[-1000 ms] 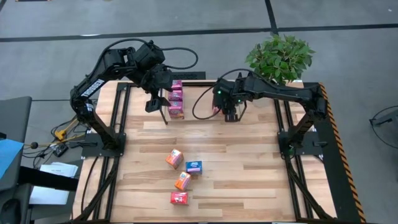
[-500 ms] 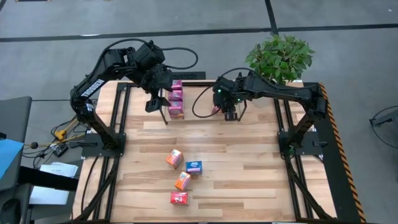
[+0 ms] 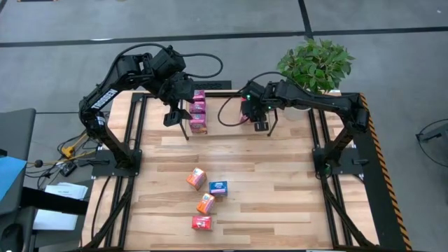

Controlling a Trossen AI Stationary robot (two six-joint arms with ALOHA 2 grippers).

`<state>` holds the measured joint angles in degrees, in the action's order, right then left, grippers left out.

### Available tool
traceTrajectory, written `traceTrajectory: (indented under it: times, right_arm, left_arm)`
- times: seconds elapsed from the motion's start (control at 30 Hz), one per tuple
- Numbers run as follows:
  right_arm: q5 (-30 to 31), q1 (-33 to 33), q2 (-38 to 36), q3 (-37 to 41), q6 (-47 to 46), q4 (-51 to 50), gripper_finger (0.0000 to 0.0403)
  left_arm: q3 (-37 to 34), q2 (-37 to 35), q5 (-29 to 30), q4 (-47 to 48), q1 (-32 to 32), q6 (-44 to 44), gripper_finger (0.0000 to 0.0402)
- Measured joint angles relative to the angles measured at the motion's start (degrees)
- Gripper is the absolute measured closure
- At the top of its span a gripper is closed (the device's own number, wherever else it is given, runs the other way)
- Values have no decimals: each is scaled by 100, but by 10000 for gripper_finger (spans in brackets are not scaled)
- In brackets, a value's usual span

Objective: Stack cereal on shelf
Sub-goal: Put the top red cereal box on the shelf aligned with the other red cereal box

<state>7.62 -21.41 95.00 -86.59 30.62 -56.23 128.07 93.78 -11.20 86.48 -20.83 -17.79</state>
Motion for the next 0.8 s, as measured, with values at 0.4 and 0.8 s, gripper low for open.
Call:
traceTrajectory:
  times: [0.4,0.8]
  right_arm:
    - [-3,-149,0,0,270,46,213]
    - [-5,-195,0,1,456,100,208]
  left_arm:
    - [0,0,2,-4,1,-43,105]
    - [0,-2,4,-28,1,-67,105]
